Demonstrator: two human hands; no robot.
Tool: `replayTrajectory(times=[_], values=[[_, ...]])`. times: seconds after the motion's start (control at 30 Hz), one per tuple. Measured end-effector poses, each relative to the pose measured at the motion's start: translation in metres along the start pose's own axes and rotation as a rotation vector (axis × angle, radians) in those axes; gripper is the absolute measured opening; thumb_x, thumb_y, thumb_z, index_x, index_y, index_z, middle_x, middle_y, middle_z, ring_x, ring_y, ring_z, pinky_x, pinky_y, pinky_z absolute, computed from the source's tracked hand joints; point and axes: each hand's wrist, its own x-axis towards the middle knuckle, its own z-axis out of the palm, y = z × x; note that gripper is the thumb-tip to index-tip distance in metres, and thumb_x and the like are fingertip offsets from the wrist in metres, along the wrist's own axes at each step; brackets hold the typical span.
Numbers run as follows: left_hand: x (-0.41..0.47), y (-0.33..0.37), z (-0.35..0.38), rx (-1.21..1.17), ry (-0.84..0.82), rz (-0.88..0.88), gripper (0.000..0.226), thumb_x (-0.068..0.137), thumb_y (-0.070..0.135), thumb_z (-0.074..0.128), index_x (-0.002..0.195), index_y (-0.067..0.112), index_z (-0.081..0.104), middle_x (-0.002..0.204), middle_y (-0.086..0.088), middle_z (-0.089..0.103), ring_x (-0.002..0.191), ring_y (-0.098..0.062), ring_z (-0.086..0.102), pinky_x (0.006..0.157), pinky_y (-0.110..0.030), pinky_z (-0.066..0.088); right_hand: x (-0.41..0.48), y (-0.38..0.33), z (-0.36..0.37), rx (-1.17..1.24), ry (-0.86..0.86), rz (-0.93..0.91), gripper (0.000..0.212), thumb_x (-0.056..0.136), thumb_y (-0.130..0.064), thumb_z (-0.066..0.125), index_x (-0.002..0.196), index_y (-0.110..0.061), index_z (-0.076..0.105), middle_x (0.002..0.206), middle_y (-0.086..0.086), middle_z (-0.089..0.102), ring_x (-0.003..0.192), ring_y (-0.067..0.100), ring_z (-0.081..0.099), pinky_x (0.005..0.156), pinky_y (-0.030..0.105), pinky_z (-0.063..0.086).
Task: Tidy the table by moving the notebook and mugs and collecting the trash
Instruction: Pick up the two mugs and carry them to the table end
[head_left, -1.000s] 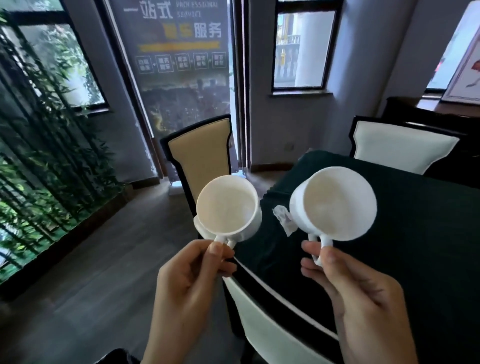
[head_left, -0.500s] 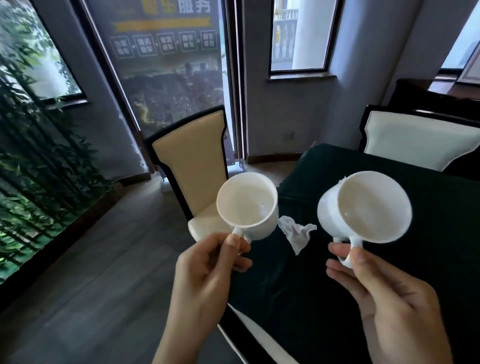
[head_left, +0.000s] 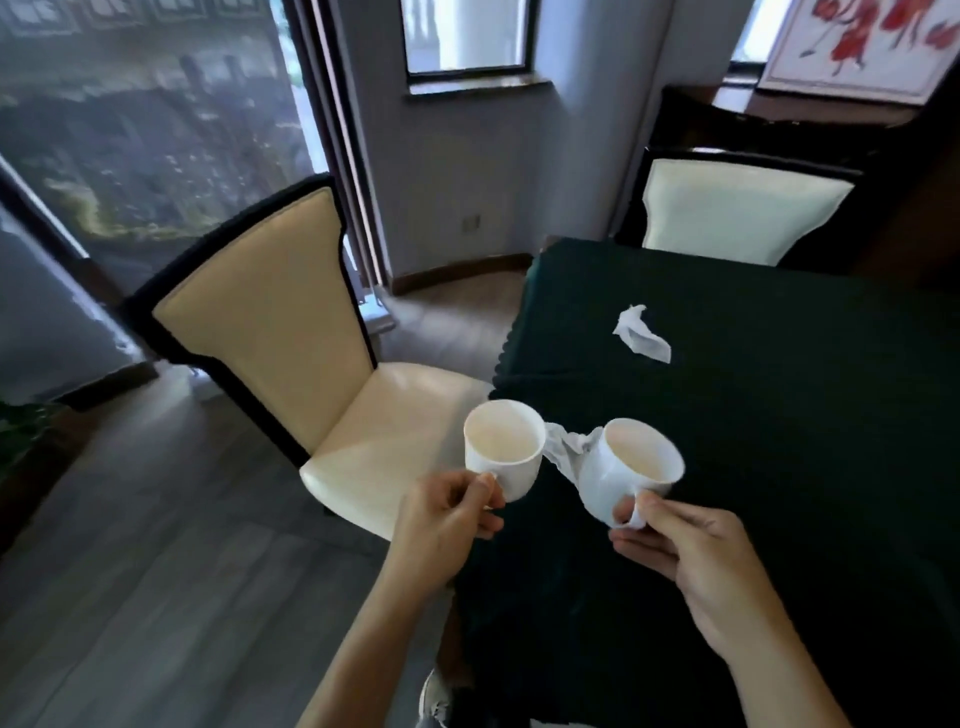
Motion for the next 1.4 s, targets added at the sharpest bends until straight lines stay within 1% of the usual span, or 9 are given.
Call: replayTrajectory(times=[0.13, 0.37, 0.6, 0.77, 0.93, 1.03, 1.13, 1.2, 1.4], values=[[0.038, -0.042, 0.006, 0.081, -0.151, -0.13, 0.034, 0.104, 0.019, 0.057, 0.076, 0.008, 0.073, 0.077, -0.009, 0.076, 0.067, -0.02, 0.075, 0.075, -0.043, 0.066, 0.034, 0.036, 0.017, 0.005, 0.111, 0.167, 0.031, 0.097, -0.002, 0.06, 0.07, 0.006, 0.072, 0.092, 0.024, 0.074, 0.073, 0.028, 0.075, 0.073, 0.037, 0.062], [0.065, -0.101, 0.028, 0.119, -0.258, -0.364, 0.038, 0.101, 0.023, 0.058, 0.068, 0.013, 0.072, 0.074, -0.009, 0.077, 0.072, -0.027, 0.079, 0.079, -0.048, 0.067, 0.064, 0.08, 0.012, -0.129, 0.164, 0.301, 0.027, 0.098, -0.002, 0.059, 0.09, 0.021, 0.07, 0.094, 0.022, 0.071, 0.076, 0.028, 0.074, 0.067, 0.03, 0.065], [0.045, -0.117, 0.041, 0.096, -0.262, -0.416, 0.032, 0.103, 0.027, 0.059, 0.085, 0.009, 0.077, 0.088, -0.009, 0.079, 0.081, -0.02, 0.08, 0.076, -0.031, 0.067, 0.055, 0.108, -0.004, -0.185, 0.113, 0.431, 0.026, 0.1, -0.01, 0.061, 0.092, 0.009, 0.076, 0.103, 0.024, 0.074, 0.082, 0.029, 0.077, 0.073, 0.033, 0.064], [0.023, -0.124, 0.043, 0.201, -0.24, -0.383, 0.024, 0.099, 0.029, 0.066, 0.084, 0.019, 0.082, 0.084, -0.005, 0.082, 0.082, -0.02, 0.08, 0.08, -0.033, 0.067, 0.04, 0.128, -0.018, -0.306, 0.035, 0.41, 0.02, 0.098, -0.021, 0.067, 0.095, -0.005, 0.08, 0.105, 0.015, 0.077, 0.095, 0.025, 0.076, 0.082, 0.035, 0.065], [0.007, -0.132, 0.043, 0.388, -0.194, -0.368, 0.032, 0.097, 0.034, 0.069, 0.077, 0.012, 0.08, 0.075, -0.009, 0.079, 0.08, -0.028, 0.078, 0.082, -0.045, 0.065, 0.031, 0.145, -0.041, -0.537, -0.121, 0.391, 0.027, 0.096, -0.03, 0.064, 0.088, -0.009, 0.079, 0.085, 0.002, 0.075, 0.1, 0.028, 0.074, 0.091, 0.049, 0.06], [0.002, -0.127, 0.043, 0.538, -0.156, -0.33, 0.033, 0.097, 0.034, 0.066, 0.078, 0.011, 0.079, 0.076, -0.015, 0.077, 0.079, -0.032, 0.075, 0.078, -0.045, 0.06, 0.029, 0.146, -0.054, -0.564, -0.222, 0.369, 0.02, 0.095, -0.026, 0.065, 0.086, -0.035, 0.081, 0.108, 0.0, 0.078, 0.104, 0.023, 0.073, 0.093, 0.046, 0.06], [-0.001, -0.113, 0.04, 0.66, -0.245, -0.329, 0.023, 0.098, 0.033, 0.066, 0.102, 0.02, 0.084, 0.083, -0.001, 0.078, 0.08, -0.015, 0.072, 0.073, -0.026, 0.055, 0.033, 0.143, -0.07, -0.682, -0.291, 0.288, 0.018, 0.093, -0.024, 0.063, 0.099, -0.012, 0.075, 0.113, 0.019, 0.071, 0.104, 0.033, 0.07, 0.09, 0.047, 0.059], [0.003, -0.101, 0.036, 0.764, -0.31, -0.326, 0.027, 0.097, 0.035, 0.067, 0.109, 0.016, 0.082, 0.093, 0.005, 0.077, 0.088, -0.014, 0.072, 0.084, -0.028, 0.055, 0.042, 0.136, -0.082, -0.769, -0.317, 0.25, 0.025, 0.092, -0.026, 0.062, 0.098, -0.003, 0.072, 0.103, 0.021, 0.073, 0.099, 0.035, 0.07, 0.086, 0.047, 0.06], [0.055, -0.057, 0.019, 0.878, -0.25, -0.276, 0.032, 0.097, 0.038, 0.067, 0.114, 0.013, 0.079, 0.12, -0.005, 0.078, 0.104, -0.018, 0.07, 0.096, -0.034, 0.053, 0.11, 0.093, -0.104, -0.935, -0.233, 0.181, 0.018, 0.09, -0.023, 0.064, 0.08, -0.023, 0.078, 0.071, -0.006, 0.073, 0.081, 0.02, 0.072, 0.075, 0.03, 0.055]])
